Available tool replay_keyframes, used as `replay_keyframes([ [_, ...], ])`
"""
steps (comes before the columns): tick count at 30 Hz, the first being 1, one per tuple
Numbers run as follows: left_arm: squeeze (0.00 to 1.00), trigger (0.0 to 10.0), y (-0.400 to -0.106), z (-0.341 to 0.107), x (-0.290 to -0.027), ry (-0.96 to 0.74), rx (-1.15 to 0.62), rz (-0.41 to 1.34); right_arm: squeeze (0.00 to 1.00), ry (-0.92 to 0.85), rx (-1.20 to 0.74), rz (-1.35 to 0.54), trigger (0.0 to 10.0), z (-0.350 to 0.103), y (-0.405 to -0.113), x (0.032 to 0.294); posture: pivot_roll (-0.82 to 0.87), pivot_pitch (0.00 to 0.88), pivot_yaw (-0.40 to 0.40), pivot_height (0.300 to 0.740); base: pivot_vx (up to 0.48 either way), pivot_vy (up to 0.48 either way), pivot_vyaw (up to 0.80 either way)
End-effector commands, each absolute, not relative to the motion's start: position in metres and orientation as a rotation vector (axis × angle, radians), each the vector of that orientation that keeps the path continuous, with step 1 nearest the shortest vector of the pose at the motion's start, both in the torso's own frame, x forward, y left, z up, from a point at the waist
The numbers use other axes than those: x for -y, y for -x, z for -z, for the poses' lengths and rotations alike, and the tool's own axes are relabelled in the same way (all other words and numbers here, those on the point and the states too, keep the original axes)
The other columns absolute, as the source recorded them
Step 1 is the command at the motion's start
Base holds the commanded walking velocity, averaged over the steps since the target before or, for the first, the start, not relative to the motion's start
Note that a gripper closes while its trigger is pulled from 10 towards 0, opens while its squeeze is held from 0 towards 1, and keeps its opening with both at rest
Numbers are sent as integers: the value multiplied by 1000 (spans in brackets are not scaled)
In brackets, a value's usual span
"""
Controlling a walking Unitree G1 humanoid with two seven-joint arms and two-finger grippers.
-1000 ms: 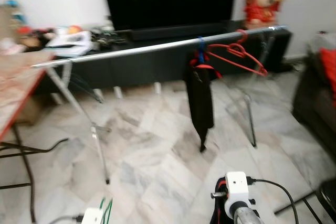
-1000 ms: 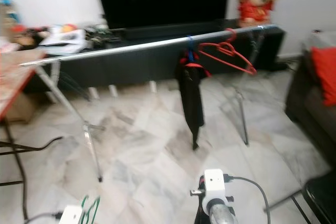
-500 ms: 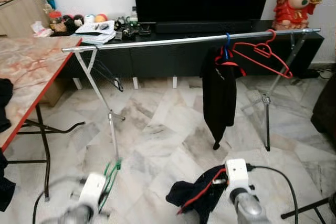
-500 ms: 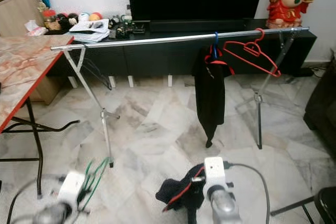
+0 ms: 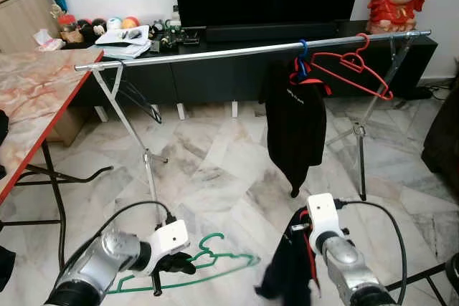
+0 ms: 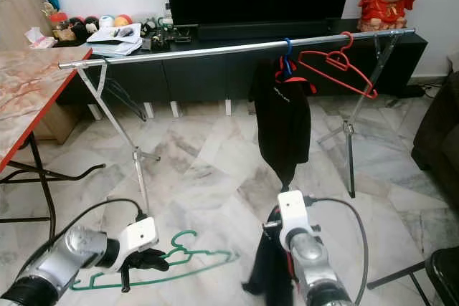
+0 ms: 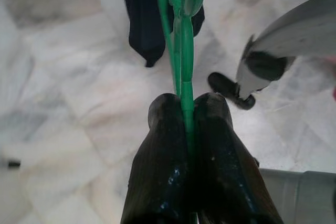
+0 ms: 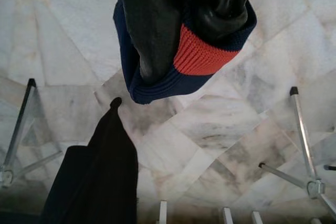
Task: Hang hanger
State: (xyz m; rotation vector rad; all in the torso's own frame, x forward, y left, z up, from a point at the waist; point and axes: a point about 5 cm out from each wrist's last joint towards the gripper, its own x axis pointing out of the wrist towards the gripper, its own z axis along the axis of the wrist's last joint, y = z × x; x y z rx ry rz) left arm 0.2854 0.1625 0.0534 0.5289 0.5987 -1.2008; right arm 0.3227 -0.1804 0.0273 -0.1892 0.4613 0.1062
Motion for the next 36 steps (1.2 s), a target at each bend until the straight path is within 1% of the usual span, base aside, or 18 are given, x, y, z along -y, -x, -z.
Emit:
replay_keyframes([
  [1,0,10000,-282,-61,-155,-519,-597,1272,0,202,-448,-117,10000,-34,-329,178,-31,8,40,740,0,0,0],
  [2,0,10000,-279,-67,-147,-504,-587,1323,0,207,-448,-116,10000,-37,-331,178,-28,7,40,740,0,0,0],
  [5,0,10000,-275,-78,-135,-471,-550,1398,0,209,-445,-117,10000,-42,-336,177,-28,7,40,740,0,0,0],
  [12,0,10000,-271,-91,-121,-394,-513,1436,0,203,-443,-158,10000,-48,-341,168,-28,8,43,740,0,0,0],
  [15,0,10000,-272,-100,-110,-314,-466,1428,0,199,-461,-164,10000,-46,-340,166,-27,8,43,740,0,0,0],
  [18,0,10000,-273,-102,-104,-292,-435,1393,0,203,-479,-158,10000,-43,-339,167,-25,10,43,740,0,0,0],
  [19,0,10000,-276,-101,-103,-280,-423,1355,0,200,-485,-156,10000,-43,-339,167,-25,10,43,740,0,0,0],
  [24,0,10000,-281,-102,-102,-254,-413,1277,0,191,-487,-160,10000,-43,-339,166,-26,12,42,740,0,0,0],
  [28,0,10000,-284,-96,-107,-311,-448,1218,0,192,-487,-160,10000,-43,-339,167,-23,12,42,740,0,0,0],
  [31,0,10000,-292,-89,-117,-375,-474,1119,0,191,-483,-155,10000,-45,-340,168,-24,12,42,740,0,0,0],
  [36,0,10000,-294,-86,-120,-377,-479,1082,0,189,-479,-150,10000,-46,-341,170,-26,12,42,740,0,0,0],
])
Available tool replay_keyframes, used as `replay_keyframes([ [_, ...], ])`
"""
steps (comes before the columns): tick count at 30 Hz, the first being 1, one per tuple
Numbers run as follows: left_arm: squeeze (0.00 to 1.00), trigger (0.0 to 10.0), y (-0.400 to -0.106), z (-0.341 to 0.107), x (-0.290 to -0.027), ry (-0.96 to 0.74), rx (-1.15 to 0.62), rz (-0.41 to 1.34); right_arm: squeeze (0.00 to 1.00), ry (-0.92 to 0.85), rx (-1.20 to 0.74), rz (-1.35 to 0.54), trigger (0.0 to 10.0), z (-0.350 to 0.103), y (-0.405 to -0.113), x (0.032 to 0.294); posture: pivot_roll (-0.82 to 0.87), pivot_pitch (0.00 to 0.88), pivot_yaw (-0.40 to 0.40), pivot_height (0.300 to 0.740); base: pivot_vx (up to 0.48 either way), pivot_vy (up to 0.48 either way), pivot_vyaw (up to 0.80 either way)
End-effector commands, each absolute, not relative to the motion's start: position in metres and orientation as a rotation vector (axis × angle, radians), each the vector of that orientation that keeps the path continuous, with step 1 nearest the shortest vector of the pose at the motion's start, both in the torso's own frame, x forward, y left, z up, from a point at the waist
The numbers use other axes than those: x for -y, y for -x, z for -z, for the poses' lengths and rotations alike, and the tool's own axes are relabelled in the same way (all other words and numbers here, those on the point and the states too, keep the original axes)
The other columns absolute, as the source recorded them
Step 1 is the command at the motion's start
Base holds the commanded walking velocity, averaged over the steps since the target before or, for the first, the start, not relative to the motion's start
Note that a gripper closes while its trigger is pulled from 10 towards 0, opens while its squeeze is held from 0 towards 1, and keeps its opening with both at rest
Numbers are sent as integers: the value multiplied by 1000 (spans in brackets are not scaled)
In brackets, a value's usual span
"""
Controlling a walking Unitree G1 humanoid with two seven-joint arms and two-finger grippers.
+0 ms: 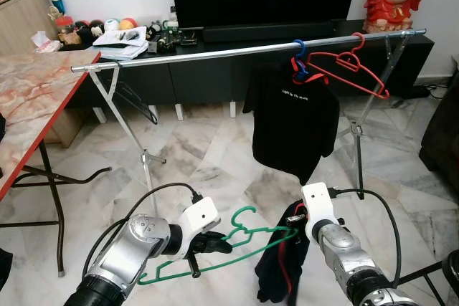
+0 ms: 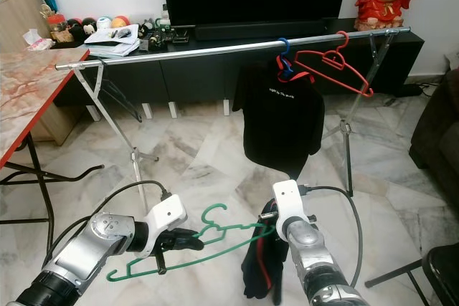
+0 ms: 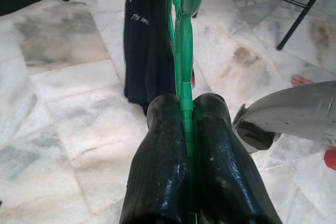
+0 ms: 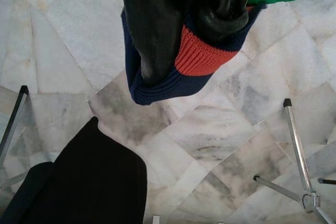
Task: Hang hanger
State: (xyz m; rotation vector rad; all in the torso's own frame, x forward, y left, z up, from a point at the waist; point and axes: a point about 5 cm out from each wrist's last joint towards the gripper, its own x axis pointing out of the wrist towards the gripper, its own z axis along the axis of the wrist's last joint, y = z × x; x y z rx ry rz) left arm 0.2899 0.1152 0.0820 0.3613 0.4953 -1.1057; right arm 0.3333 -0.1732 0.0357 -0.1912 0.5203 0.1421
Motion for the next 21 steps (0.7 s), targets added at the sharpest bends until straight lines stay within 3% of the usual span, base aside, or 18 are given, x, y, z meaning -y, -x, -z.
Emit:
replay_keyframes([
  [1,0,10000,-296,-86,-121,-377,-475,1054,0,186,-479,-148,10000,-46,-341,170,-25,11,41,740,0,0,0],
  [9,0,10000,-309,-87,-118,-349,-400,928,0,173,-477,-180,10000,-46,-340,166,-29,8,40,740,0,0,0],
  [21,0,10000,-299,-90,-113,-217,-398,1029,0,159,-485,-201,10000,-45,-338,164,-26,11,38,740,0,0,0],
])
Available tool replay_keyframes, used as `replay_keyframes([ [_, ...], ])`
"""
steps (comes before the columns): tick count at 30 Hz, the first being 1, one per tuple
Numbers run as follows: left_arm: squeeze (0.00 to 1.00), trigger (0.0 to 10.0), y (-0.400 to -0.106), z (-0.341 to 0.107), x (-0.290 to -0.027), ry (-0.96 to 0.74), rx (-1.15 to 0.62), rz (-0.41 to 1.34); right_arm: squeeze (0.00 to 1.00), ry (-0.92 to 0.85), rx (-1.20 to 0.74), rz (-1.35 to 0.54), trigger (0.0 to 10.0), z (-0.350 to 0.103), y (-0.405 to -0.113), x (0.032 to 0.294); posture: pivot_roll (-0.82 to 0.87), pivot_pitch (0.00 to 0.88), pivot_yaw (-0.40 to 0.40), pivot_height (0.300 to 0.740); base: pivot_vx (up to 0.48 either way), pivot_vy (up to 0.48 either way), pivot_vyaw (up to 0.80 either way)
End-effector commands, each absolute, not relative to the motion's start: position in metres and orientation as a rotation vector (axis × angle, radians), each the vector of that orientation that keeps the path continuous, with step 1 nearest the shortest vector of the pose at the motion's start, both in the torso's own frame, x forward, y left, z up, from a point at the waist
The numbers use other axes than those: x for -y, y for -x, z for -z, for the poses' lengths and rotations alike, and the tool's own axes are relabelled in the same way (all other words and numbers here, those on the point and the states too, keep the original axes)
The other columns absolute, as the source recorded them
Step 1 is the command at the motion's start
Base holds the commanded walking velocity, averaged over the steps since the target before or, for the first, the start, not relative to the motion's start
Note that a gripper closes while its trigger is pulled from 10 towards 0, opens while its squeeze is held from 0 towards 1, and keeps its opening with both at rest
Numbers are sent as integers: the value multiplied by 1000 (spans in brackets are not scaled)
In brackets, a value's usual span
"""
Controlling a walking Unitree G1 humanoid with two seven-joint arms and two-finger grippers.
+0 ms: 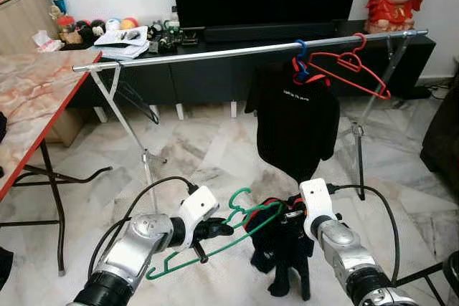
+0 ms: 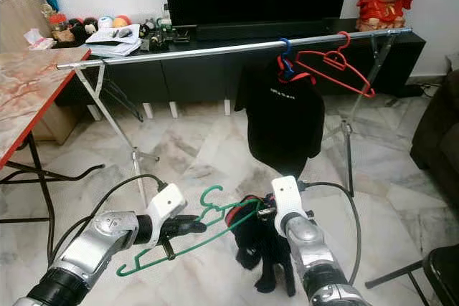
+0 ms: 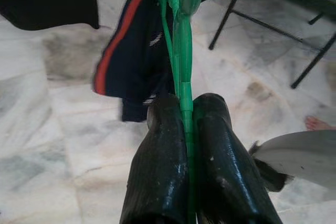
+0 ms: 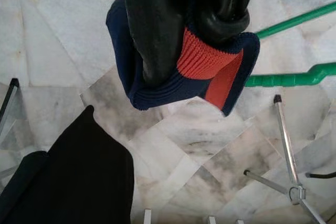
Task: Hang hanger
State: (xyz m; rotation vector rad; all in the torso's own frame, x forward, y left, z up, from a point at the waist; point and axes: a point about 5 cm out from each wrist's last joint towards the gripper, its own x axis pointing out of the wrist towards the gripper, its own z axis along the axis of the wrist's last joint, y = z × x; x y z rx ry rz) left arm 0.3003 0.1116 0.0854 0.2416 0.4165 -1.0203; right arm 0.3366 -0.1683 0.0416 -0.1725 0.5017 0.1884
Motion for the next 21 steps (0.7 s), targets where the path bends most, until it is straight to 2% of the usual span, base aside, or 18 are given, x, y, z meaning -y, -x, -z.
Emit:
replay_keyframes([
  [1,0,10000,-299,-90,-113,-217,-398,1029,0,159,-485,-201,10000,-45,-338,164,-26,11,38,740,0,0,0],
  [15,0,10000,-289,-95,-113,-174,-417,1129,0,171,-485,-183,10000,-46,-339,169,-19,15,37,740,0,0,0],
  [21,0,10000,-299,-91,-118,-246,-410,1020,0,167,-477,-187,10000,-48,-340,166,-21,17,39,740,0,0,0],
])
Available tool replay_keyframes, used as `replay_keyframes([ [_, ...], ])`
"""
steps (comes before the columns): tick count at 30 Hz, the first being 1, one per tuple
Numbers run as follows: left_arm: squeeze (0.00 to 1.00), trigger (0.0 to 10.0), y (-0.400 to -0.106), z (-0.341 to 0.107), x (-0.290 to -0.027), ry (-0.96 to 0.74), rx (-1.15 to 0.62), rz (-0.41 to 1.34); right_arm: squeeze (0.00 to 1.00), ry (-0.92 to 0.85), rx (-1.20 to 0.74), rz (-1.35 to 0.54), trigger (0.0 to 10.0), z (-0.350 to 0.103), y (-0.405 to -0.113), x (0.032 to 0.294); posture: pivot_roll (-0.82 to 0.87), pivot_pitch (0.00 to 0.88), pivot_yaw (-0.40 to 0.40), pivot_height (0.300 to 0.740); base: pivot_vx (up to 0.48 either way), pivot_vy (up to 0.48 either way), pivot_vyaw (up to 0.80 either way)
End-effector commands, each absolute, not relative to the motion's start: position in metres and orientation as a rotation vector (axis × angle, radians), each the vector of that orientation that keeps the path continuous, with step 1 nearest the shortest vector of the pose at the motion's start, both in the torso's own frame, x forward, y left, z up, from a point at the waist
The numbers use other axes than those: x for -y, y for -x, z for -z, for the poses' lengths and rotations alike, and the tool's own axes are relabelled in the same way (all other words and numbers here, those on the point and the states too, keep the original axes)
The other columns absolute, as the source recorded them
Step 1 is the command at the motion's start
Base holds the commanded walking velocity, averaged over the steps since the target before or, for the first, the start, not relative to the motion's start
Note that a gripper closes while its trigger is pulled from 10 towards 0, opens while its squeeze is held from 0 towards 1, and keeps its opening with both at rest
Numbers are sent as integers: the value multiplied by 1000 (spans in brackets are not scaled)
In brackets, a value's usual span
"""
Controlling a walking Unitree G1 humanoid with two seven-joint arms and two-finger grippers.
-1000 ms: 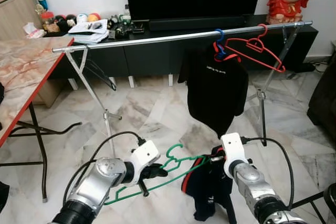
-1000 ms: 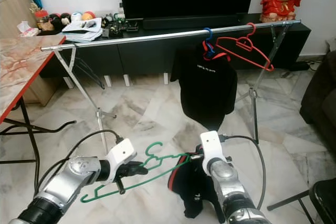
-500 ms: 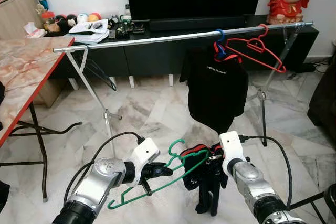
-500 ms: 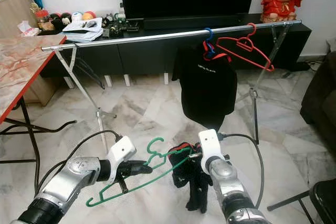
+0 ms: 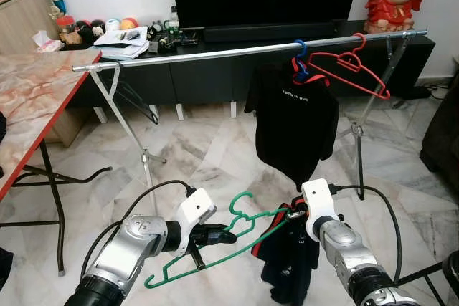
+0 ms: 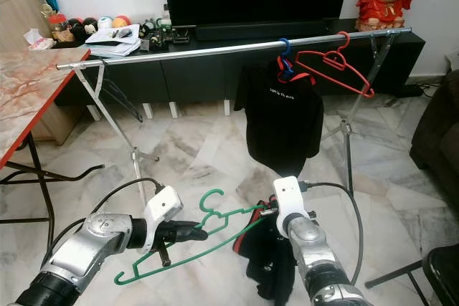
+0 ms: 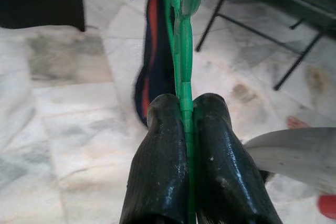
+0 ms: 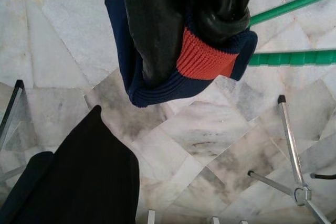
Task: Hang hanger
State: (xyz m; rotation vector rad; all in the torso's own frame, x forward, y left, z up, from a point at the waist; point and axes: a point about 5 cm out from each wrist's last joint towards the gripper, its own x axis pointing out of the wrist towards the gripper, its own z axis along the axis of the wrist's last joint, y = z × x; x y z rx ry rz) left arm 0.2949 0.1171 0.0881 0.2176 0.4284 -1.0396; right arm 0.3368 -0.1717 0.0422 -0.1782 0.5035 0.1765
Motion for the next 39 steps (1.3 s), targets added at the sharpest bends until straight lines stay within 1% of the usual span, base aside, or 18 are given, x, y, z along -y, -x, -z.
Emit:
replay_keyframes([
  [1,0,10000,-302,-91,-118,-252,-402,993,0,163,-473,-190,10000,-48,-340,165,-22,18,39,740,0,0,0],
  [6,0,10000,-304,-92,-117,-250,-391,971,0,159,-466,-201,10000,-49,-340,162,-26,21,41,740,0,0,0],
  [9,0,10000,-306,-92,-118,-256,-378,944,0,169,-450,-243,10000,-53,-339,155,-32,24,40,740,0,0,0],
  [11,0,10000,-309,-92,-117,-256,-357,913,0,173,-429,-283,10000,-58,-336,149,-37,26,39,740,0,0,0],
  [14,0,10000,-308,-92,-114,-237,-351,927,0,182,-417,-311,10000,-59,-329,146,-42,27,42,740,0,0,0],
  [18,0,10000,-303,-92,-111,-217,-360,982,0,211,-412,-328,10000,-58,-324,147,-44,28,43,740,0,0,0],
  [20,0,10000,-303,-91,-111,-223,-364,990,0,231,-432,-305,10000,-55,-323,153,-45,27,44,740,0,0,0],
  [22,0,10000,-304,-91,-112,-240,-359,974,0,235,-445,-294,10000,-54,-322,156,-45,27,44,740,0,0,0],
  [23,0,10000,-309,-91,-116,-263,-352,914,0,214,-440,-296,10000,-59,-322,154,-42,27,43,740,0,0,0],
  [24,0,10000,-311,-91,-117,-265,-349,895,0,211,-432,-304,10000,-62,-322,152,-45,27,44,740,0,0,0],
  [27,0,10000,-311,-90,-117,-259,-351,908,0,203,-411,-343,10000,-68,-321,146,-47,26,48,740,0,0,0],
  [30,0,10000,-310,-89,-116,-271,-347,921,0,241,-359,-411,10000,-74,-320,139,-50,23,50,740,0,0,0],
  [33,0,10000,-312,-92,-113,-254,-334,915,0,280,-333,-450,10000,-77,-319,141,-51,22,51,740,0,0,0],
  [37,0,10000,-311,-92,-110,-240,-329,945,0,277,-297,-524,10000,-88,-314,142,-57,13,52,740,0,0,0],
  [39,0,10000,-308,-91,-109,-237,-341,977,0,311,-271,-595,10000,-93,-310,142,-58,10,53,740,0,0,0],
])
